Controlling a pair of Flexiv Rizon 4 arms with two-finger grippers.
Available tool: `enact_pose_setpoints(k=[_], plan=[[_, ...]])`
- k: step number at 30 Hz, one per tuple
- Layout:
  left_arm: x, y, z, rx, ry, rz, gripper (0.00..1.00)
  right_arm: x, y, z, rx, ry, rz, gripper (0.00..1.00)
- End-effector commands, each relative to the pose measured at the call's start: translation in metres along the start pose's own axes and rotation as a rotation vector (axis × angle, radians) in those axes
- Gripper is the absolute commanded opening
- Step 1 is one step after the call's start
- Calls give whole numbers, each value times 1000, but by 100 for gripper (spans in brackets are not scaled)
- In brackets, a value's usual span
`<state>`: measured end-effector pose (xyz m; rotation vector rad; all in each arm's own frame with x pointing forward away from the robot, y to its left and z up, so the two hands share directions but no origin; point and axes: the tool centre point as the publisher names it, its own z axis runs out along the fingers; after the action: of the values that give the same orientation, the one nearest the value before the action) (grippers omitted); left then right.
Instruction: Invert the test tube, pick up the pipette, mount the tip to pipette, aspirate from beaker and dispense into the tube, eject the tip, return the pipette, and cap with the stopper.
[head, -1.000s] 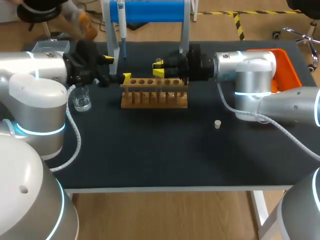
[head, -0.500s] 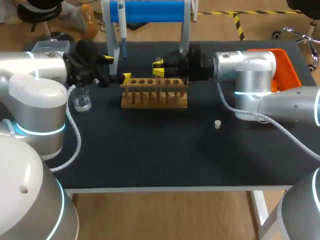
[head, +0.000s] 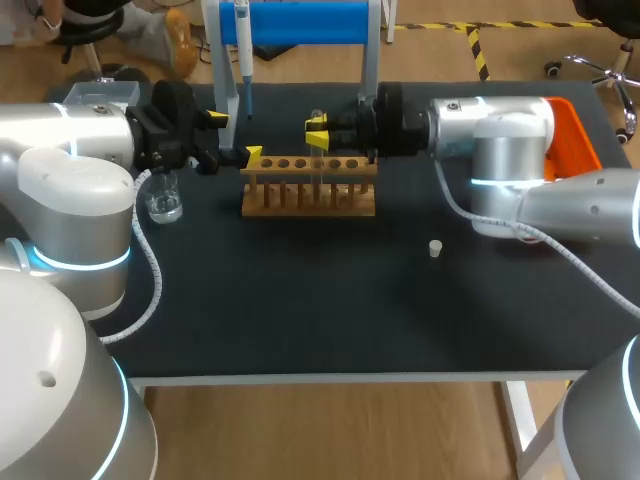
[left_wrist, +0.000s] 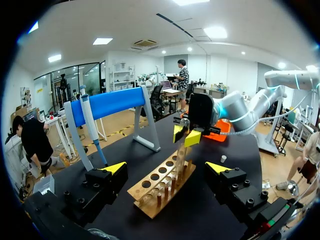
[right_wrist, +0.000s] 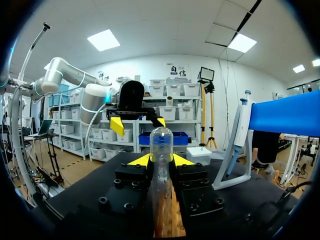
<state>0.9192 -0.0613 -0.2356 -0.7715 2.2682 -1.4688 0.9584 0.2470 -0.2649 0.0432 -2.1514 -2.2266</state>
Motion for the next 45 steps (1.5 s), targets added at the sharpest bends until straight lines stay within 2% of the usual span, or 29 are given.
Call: enact_pose_setpoints(k=[1,45], plan=[[0,0,0,2,-2,-1,100,2,7,0,7,-6,1,0],[0,0,0,2,-2,-1,100,6,56,1,-4,-52,34,0]])
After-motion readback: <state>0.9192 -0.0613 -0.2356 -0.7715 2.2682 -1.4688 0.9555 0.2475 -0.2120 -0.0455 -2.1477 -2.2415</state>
